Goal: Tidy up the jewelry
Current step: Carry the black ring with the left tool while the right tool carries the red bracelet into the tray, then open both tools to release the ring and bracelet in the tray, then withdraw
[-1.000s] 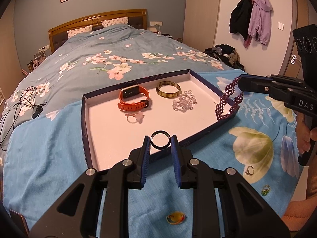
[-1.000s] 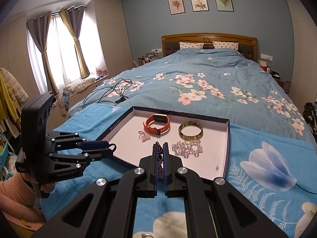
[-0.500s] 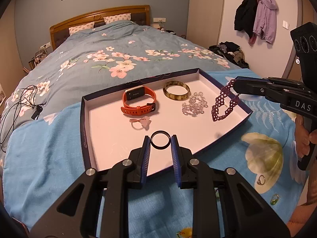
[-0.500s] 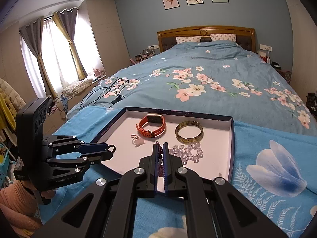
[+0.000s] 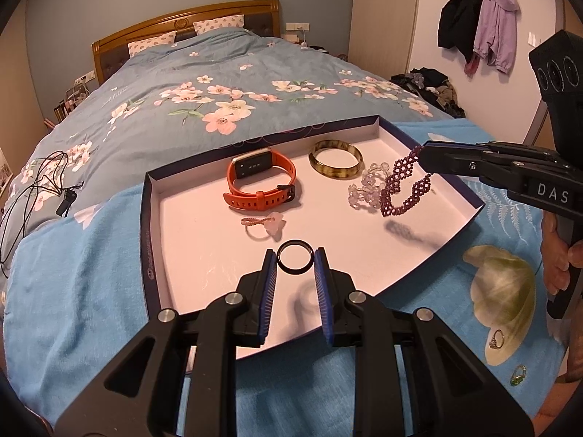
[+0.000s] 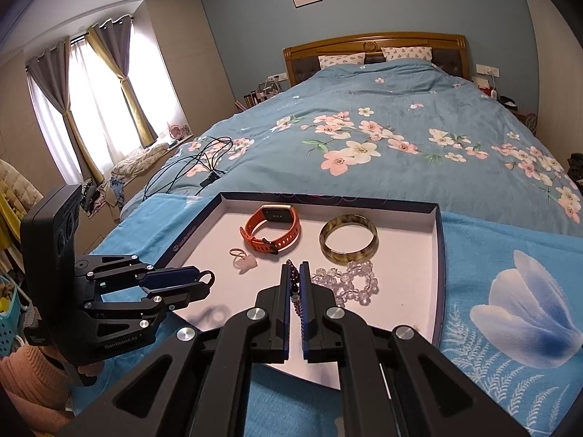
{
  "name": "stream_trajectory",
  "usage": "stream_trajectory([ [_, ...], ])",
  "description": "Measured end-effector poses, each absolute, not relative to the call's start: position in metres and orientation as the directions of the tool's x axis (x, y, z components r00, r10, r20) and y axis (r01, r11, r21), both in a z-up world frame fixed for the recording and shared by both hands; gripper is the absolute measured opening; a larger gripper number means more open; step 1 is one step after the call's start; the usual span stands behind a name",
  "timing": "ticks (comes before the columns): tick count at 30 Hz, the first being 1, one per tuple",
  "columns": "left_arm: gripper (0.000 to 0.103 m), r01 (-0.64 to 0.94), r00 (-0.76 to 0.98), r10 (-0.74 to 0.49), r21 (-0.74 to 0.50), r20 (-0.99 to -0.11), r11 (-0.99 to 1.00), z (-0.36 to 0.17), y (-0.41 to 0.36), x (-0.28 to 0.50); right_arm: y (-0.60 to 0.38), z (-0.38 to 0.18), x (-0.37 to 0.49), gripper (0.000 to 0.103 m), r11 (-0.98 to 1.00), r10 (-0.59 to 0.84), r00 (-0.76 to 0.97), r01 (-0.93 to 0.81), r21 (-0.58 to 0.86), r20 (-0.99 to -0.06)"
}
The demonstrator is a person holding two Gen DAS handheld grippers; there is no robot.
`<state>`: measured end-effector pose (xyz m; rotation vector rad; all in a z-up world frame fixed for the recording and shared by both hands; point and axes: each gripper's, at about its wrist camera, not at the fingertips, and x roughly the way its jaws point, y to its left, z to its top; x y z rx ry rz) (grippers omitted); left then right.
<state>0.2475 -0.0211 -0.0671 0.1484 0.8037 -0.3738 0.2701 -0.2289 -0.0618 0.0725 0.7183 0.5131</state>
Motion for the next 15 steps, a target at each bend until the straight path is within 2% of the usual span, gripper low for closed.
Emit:
stream_trajectory([
  [15, 0.022, 0.361, 0.610, -0.243, -0.008, -0.755, 0.933, -0.083, -0.026, 0.267, -0.243, -0.085, 0.288, 0.003, 0.888, 0.455, 0.603, -0.364, 0.281, -0.655],
])
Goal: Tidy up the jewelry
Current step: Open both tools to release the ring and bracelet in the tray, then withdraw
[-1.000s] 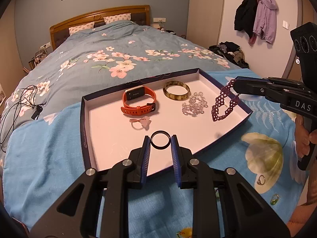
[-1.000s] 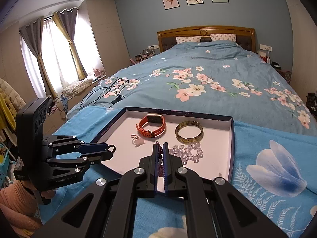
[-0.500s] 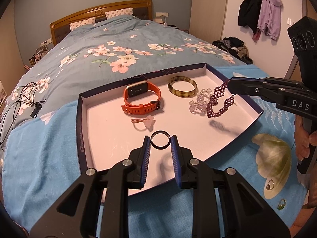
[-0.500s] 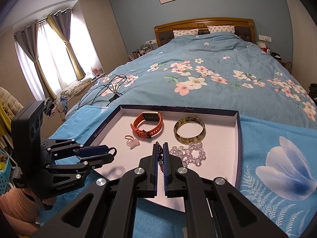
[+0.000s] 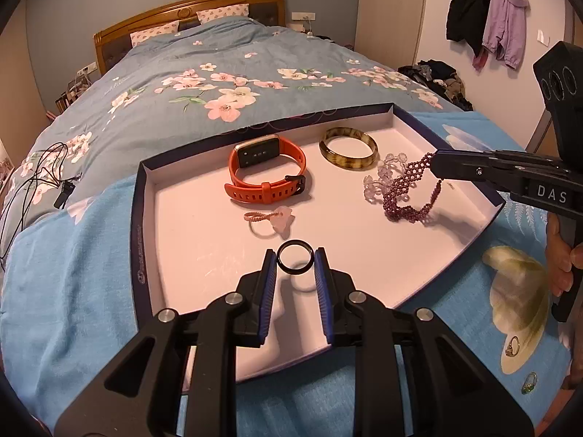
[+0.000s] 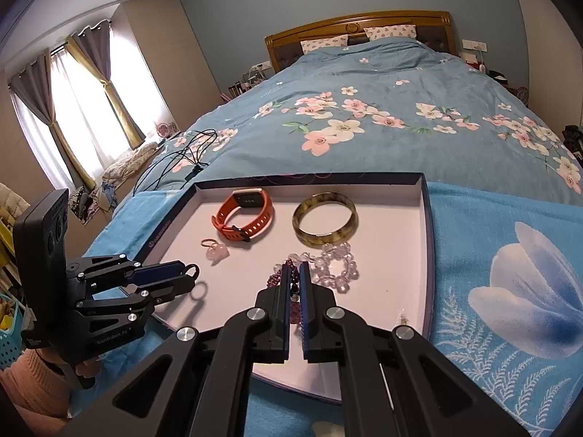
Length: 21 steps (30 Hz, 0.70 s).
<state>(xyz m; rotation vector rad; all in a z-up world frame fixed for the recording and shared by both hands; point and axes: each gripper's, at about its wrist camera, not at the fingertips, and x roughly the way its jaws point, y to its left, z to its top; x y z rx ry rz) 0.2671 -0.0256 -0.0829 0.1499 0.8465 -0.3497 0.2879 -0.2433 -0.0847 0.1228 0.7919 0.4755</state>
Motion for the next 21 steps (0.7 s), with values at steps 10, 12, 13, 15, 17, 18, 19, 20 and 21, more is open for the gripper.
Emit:
stream_trajectory([
  [10, 0.022, 0.354, 0.586, -0.243, -0.025, -0.773, 0.935, -0.091, -0.028, 0.282, -0.247, -0.097, 0.294, 0.003, 0.905, 0.420, 0.591, -0.331, 0.268, -0.689],
  [12, 0.022, 0.350, 0.584, -0.239, -0.025, -0.776, 0.936, -0.093, -0.029, 0.284, -0.247, -0.098, 0.296, 0.004, 0.907, 0.416, 0.590, -0.325, 0.269, -0.692],
  [13, 0.022, 0.347, 0.583, -0.237, -0.025, -0.777, 0.937, -0.094, -0.029, 0.285, -0.248, -0.099, 0.296, 0.005, 0.908, 0.414, 0.589, -0.322, 0.269, -0.694],
  [15, 0.022, 0.344, 0.585, -0.236, -0.026, -0.776, 0.939, -0.094, -0.029, 0.288, -0.248, -0.100, 0.297, 0.006, 0.910, 0.409, 0.590, -0.317, 0.267, -0.696],
  [17, 0.022, 0.343, 0.583, -0.239, -0.031, -0.777, 0.939, -0.093, -0.029, 0.291, -0.249, -0.100, 0.298, 0.006, 0.912, 0.406, 0.592, -0.311, 0.267, -0.696],
  [18, 0.022, 0.341, 0.584, -0.236, -0.030, -0.777, 0.940, -0.093, -0.029, 0.292, -0.249, -0.100, 0.298, 0.006, 0.912, 0.406, 0.593, -0.309, 0.268, -0.695],
  [19, 0.022, 0.339, 0.584, -0.236, -0.031, -0.777, 0.940, -0.094, -0.029, 0.293, -0.250, -0.100, 0.298, 0.006, 0.913, 0.404, 0.596, -0.307, 0.268, -0.694],
  [20, 0.022, 0.338, 0.582, -0.238, -0.035, -0.778, 0.941, -0.094, -0.029, 0.294, -0.251, -0.099, 0.298, 0.007, 0.914, 0.402, 0.598, -0.305, 0.268, -0.693],
  [21, 0.022, 0.334, 0.583, -0.238, -0.038, -0.777, 0.942, -0.094, -0.029, 0.295, -0.251, -0.099, 0.297, 0.008, 0.915, 0.400, 0.600, -0.303, 0.266, -0.693],
])
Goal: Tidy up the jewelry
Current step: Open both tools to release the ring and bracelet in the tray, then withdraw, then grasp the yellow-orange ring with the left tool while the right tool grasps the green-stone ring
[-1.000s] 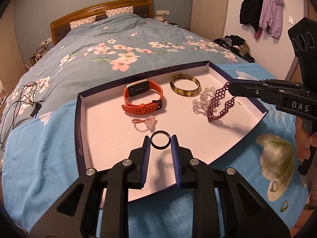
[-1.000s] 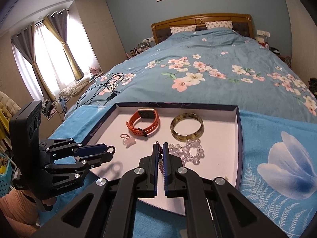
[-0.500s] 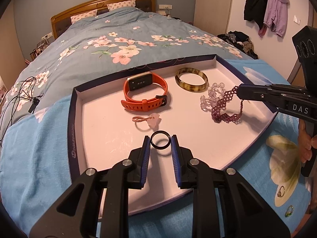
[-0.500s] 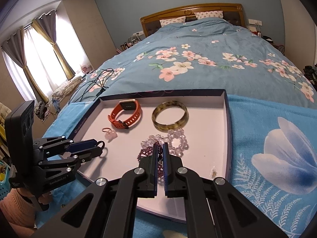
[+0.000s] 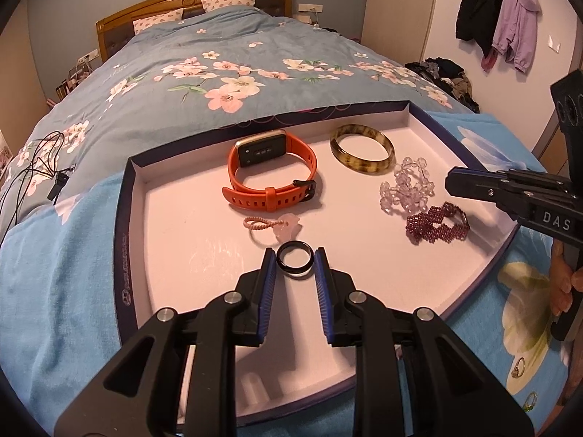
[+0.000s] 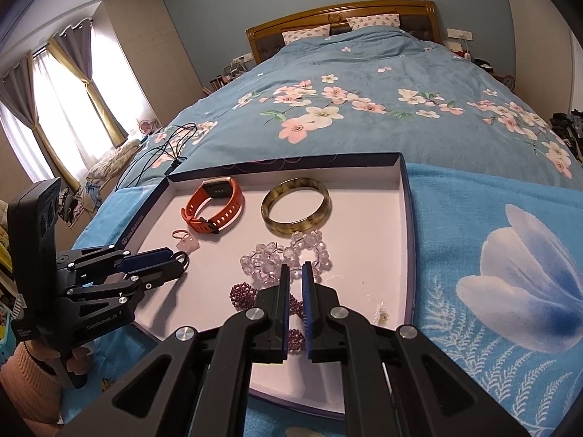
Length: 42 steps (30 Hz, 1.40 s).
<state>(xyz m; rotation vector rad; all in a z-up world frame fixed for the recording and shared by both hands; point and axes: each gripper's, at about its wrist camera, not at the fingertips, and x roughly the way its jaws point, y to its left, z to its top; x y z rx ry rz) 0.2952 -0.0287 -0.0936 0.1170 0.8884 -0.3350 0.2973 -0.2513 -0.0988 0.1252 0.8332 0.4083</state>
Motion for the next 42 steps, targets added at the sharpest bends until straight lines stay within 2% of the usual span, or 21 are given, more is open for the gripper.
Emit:
stream_trajectory([
  [4, 0.032, 0.327, 0.594, -0.240, -0.041, -0.768, 0.944, -0.090, -0.027, 0.293, -0.253, -0.094, 0.293, 0.014, 0.921, 0.386, 0.618, -0.298, 0.250, -0.685],
  [14, 0.042, 0.318, 0.679, -0.235, -0.010, -0.695, 0.948, -0.056, -0.010, 0.254, -0.257, -0.075, 0.263, 0.026, 0.910, 0.409, 0.645, -0.342, 0.235, -0.645],
  [20, 0.044, 0.331, 0.702, -0.251, -0.007, -0.666, 0.944, -0.045, 0.006, 0.211, -0.253, -0.067, 0.228, 0.030, 0.882, 0.457, 0.629, -0.412, 0.229, -0.629],
  [42, 0.054, 0.443, 0.615, -0.312, -0.010, -0.724, 0.896, -0.075, 0.009, 0.115, -0.257, -0.102, 0.116, 0.036, 0.834, 0.491, 0.481, -0.501, 0.232, -0.726],
])
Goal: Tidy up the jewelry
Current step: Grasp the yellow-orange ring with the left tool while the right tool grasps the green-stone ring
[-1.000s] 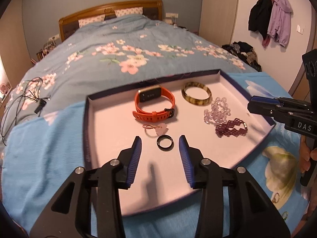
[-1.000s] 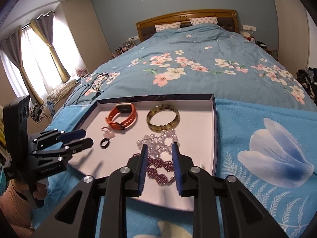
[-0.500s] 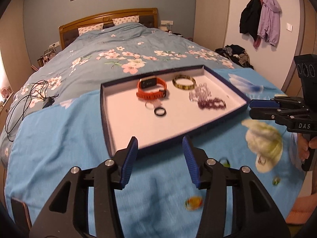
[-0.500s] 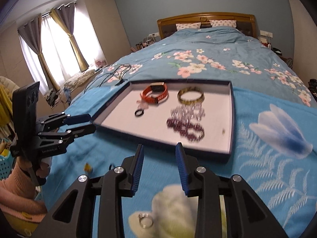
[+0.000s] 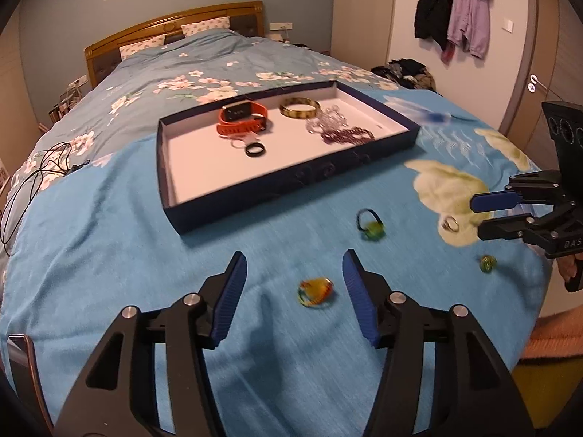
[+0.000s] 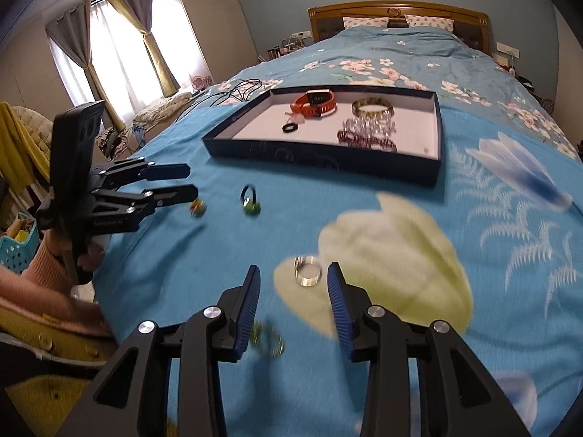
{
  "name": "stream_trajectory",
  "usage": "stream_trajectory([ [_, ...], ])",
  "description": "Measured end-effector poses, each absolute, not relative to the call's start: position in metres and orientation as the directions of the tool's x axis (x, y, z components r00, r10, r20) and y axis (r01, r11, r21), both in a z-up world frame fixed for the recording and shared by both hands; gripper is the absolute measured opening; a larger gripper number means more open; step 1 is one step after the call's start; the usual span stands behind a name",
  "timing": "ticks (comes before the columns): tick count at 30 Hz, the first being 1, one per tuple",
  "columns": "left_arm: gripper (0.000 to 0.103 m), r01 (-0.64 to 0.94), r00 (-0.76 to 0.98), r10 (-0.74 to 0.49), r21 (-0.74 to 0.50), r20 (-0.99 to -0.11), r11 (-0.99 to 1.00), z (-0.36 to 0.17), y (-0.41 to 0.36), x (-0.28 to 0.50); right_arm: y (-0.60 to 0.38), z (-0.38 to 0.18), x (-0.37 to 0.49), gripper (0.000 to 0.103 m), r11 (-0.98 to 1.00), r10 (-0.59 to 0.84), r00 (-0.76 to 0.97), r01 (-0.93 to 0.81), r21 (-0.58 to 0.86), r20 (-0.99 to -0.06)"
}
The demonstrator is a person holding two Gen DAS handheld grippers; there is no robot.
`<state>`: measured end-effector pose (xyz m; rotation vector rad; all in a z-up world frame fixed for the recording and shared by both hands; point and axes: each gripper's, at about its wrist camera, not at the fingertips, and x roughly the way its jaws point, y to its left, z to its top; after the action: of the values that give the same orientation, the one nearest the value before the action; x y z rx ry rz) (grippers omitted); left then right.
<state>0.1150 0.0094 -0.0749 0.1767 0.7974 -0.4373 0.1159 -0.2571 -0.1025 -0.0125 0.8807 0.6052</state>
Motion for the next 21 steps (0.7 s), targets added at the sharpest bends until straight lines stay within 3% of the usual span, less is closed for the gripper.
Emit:
stream_trajectory([
  [15, 0.046, 0.439, 0.570, -0.299, -0.025, -0.765, 0.898, -0.091, -0.001, 0.121, -0.242, -0.115, 0.083, 0.038, 0.817, 0.438, 0.491, -0.568, 0.105, -0.753],
  [18, 0.043, 0.438, 0.566, -0.294, -0.022, -0.770, 0.899, -0.093, -0.002, 0.123, -0.239, -0.116, 0.081, 0.029, 0.819, 0.410, 0.514, -0.571, 0.056, -0.754],
  [19, 0.043, 0.439, 0.565, -0.297, -0.024, -0.770, 0.898, -0.093, -0.002, 0.123, -0.239, -0.116, 0.081, 0.020, 0.819, 0.406, 0.518, -0.571, 0.049, -0.753],
  [21, 0.043, 0.442, 0.563, -0.300, -0.025, -0.770, 0.897, -0.094, -0.003, 0.124, -0.240, -0.116, 0.080, 0.014, 0.821, 0.405, 0.523, -0.569, 0.047, -0.750],
])
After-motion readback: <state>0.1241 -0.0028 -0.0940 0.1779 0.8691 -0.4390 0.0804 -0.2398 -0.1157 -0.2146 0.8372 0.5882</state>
